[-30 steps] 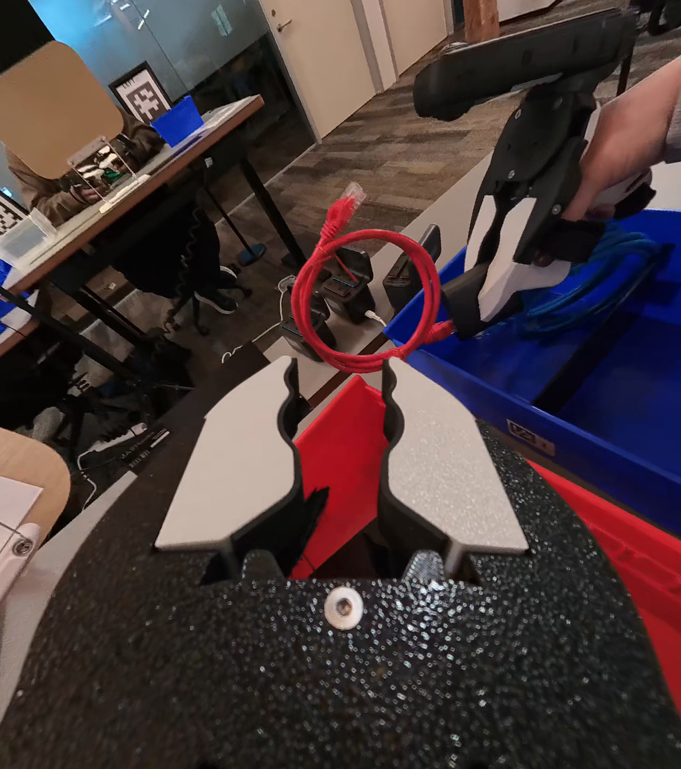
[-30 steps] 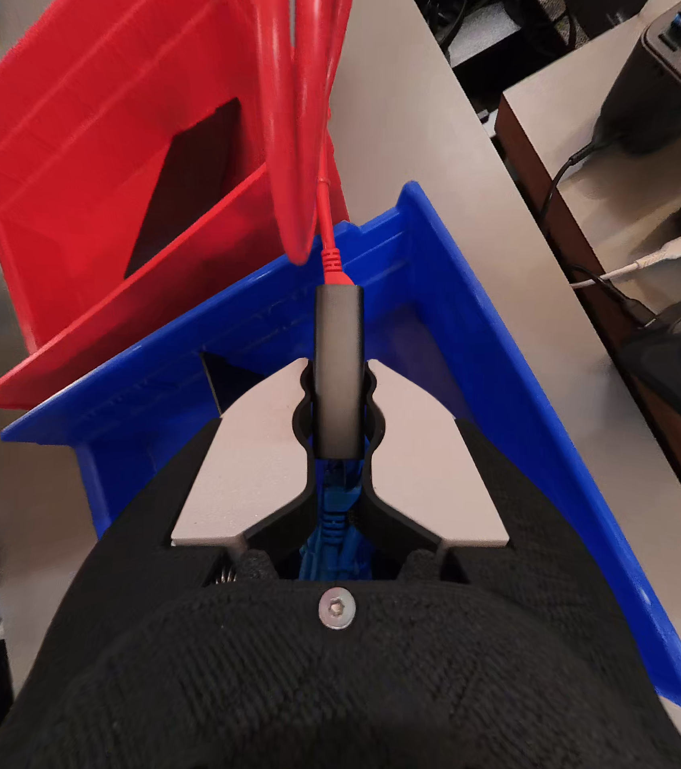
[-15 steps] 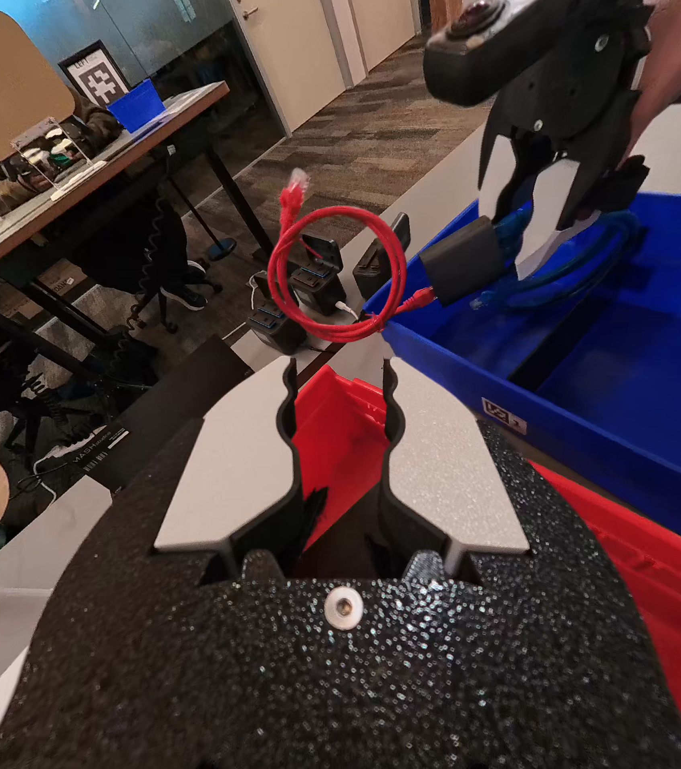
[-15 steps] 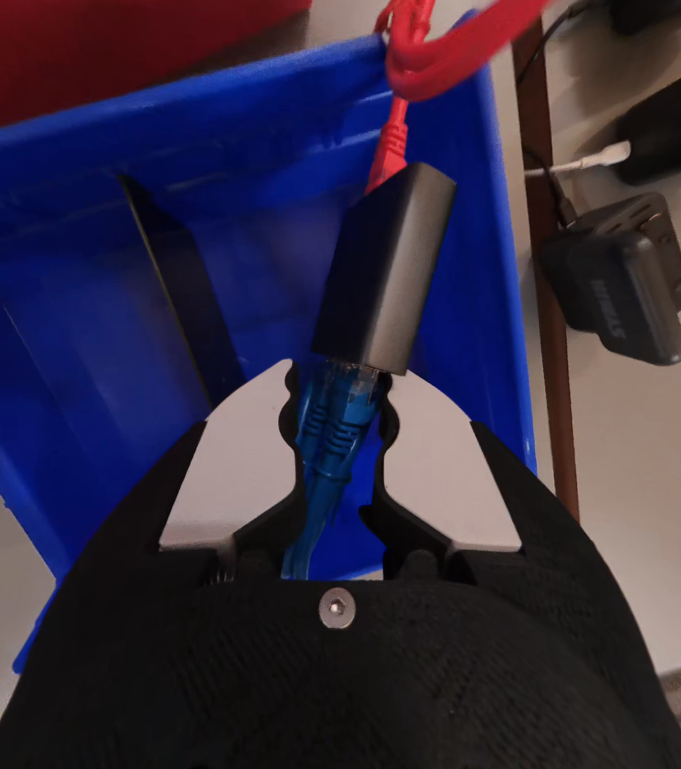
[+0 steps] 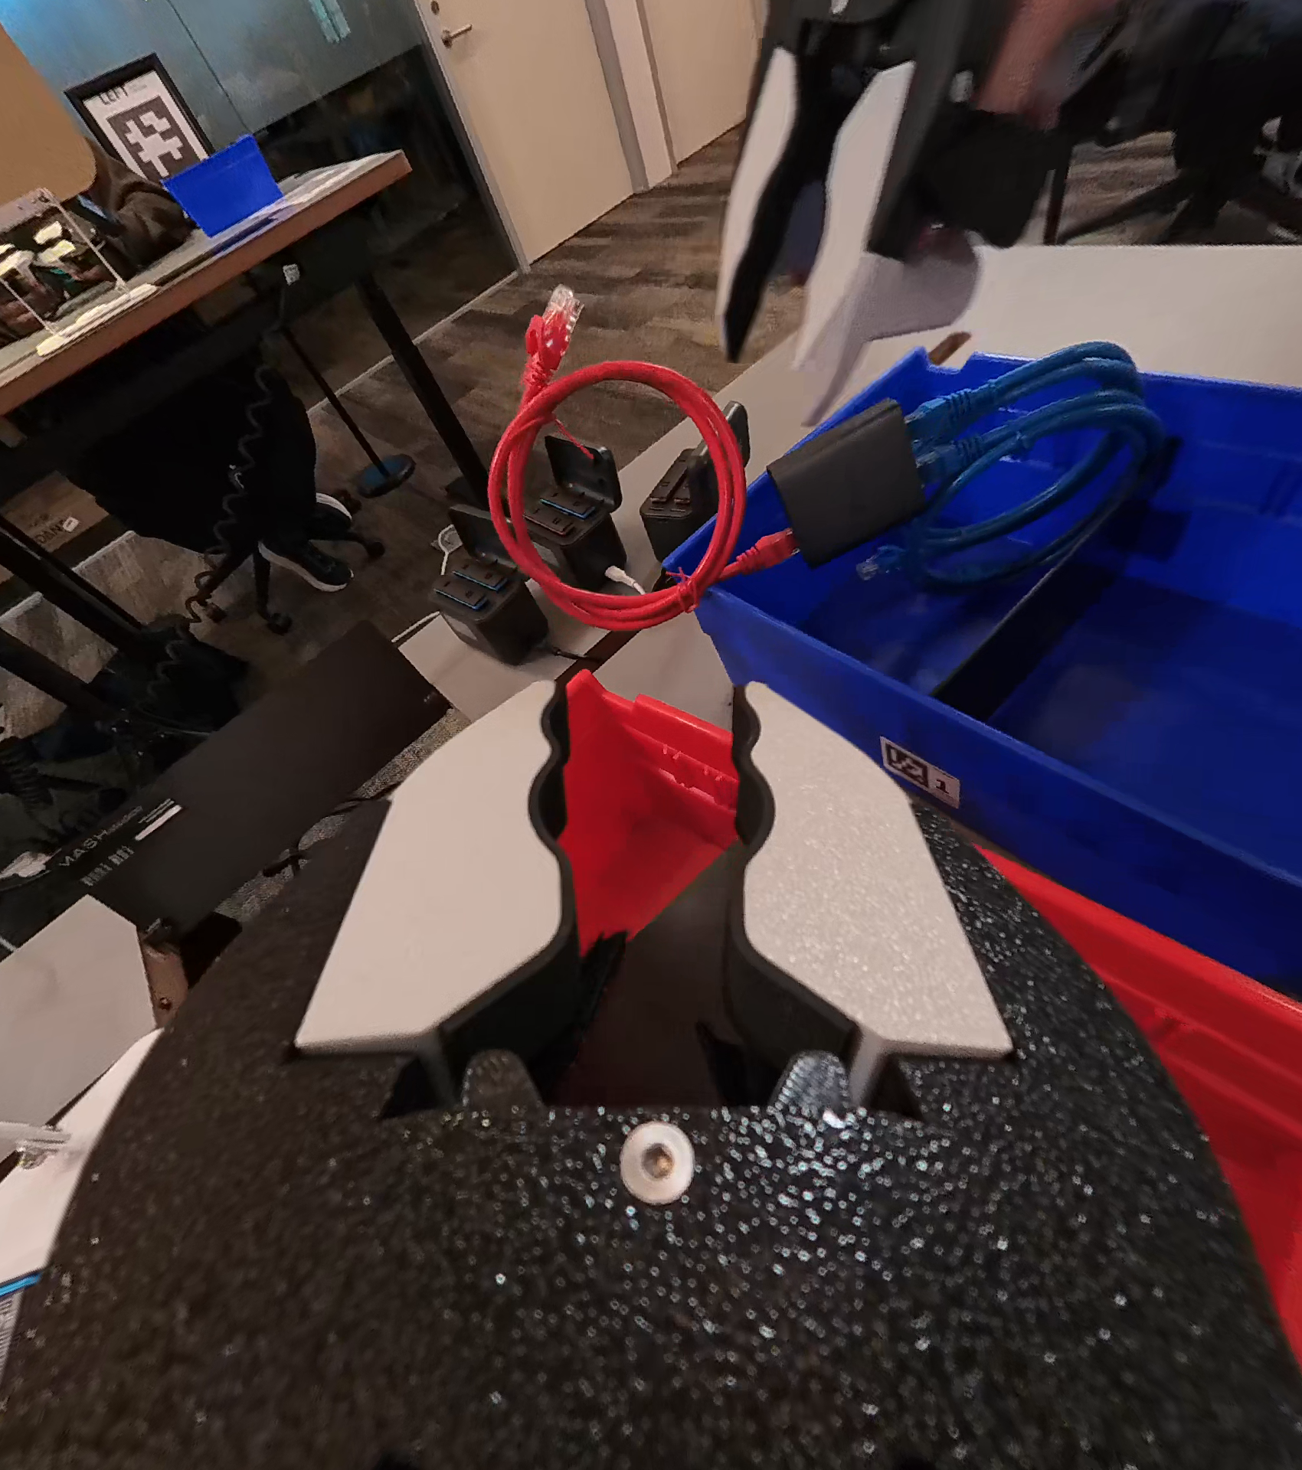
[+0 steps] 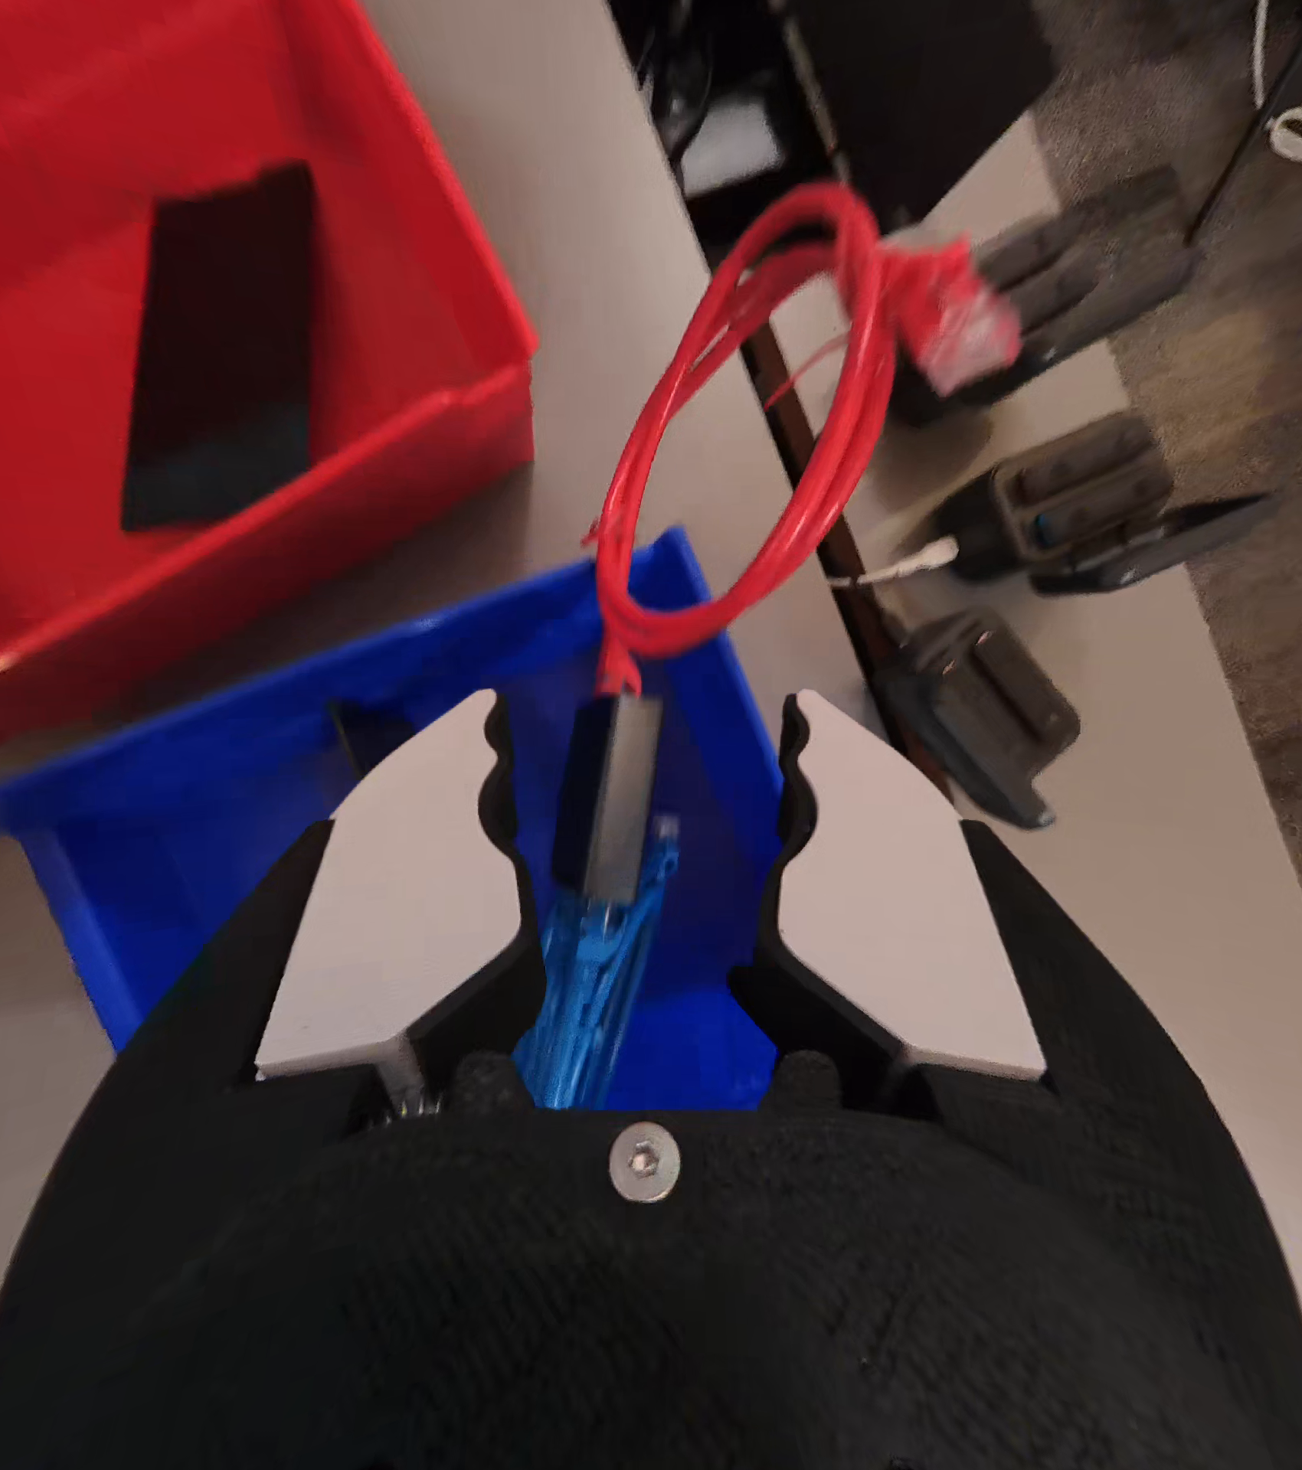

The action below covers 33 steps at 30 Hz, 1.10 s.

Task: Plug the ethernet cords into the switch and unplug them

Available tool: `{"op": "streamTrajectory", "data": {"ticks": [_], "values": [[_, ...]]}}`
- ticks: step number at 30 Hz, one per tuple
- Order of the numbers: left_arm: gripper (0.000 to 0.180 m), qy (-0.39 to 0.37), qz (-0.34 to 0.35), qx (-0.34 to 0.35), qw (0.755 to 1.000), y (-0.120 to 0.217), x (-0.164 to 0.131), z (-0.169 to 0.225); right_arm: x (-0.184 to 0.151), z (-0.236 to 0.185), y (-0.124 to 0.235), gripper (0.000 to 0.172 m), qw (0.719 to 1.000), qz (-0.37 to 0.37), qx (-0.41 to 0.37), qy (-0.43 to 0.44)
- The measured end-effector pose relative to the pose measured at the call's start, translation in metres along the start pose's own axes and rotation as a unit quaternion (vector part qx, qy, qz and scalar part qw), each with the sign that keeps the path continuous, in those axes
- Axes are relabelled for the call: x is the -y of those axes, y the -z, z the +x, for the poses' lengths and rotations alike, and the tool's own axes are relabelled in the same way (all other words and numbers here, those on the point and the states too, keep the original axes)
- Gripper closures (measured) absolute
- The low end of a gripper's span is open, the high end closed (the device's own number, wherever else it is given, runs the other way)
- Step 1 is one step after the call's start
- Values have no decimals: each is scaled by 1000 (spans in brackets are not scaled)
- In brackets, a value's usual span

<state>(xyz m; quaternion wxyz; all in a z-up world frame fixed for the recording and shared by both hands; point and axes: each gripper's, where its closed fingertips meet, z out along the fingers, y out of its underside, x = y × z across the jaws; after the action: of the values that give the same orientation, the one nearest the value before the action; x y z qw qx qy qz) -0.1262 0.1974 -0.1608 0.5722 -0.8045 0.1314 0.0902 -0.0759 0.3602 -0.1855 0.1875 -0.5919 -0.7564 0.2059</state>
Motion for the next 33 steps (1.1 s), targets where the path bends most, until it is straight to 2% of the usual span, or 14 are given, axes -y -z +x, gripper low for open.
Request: {"op": "streamTrajectory", "data": {"ticks": [3,6,8,10,12,15,18,20,23,26,29,31,33], "values": [[141,2,4,-4,1000,3,-2,2,19,7,-10,106,999,28,-8,-16],[141,-2,2,-6,1000,7,-5,5,16,7,-12,104,1000,7,-15,-23],[141,-14,-5,-3,1000,16,-10,7,9,1,-1,102,999,10,-29,-8],[141,-32,-7,10,999,30,-17,6,3,-10,20,102,997,47,-64,18],[141,-39,-7,20,999,49,-25,4,-5,-35,44,107,990,99,-95,46],[136,-26,-17,44,999,79,-41,-1,-20,-99,70,115,972,191,-112,83],[127,-6,-86,104,991,104,-78,-14,-35,-156,78,122,947,269,-159,73],[113,38,-149,121,981,117,-107,-15,-46,-185,75,127,932,292,-204,64],[95,158,-209,97,960,124,-143,1,-66,-190,76,126,903,270,-330,47],[93,184,-254,102,944,126,-170,4,-85,-174,89,126,873,257,-415,-9],[99,193,-287,94,934,126,-186,8,-123,-144,84,120,877,181,-436,-85],[112,198,-285,77,935,122,-187,11,-156,-129,69,115,889,113,-419,-148],[131,186,-291,77,935,120,-191,10,-178,-122,57,112,894,90,-385,-209]]}}
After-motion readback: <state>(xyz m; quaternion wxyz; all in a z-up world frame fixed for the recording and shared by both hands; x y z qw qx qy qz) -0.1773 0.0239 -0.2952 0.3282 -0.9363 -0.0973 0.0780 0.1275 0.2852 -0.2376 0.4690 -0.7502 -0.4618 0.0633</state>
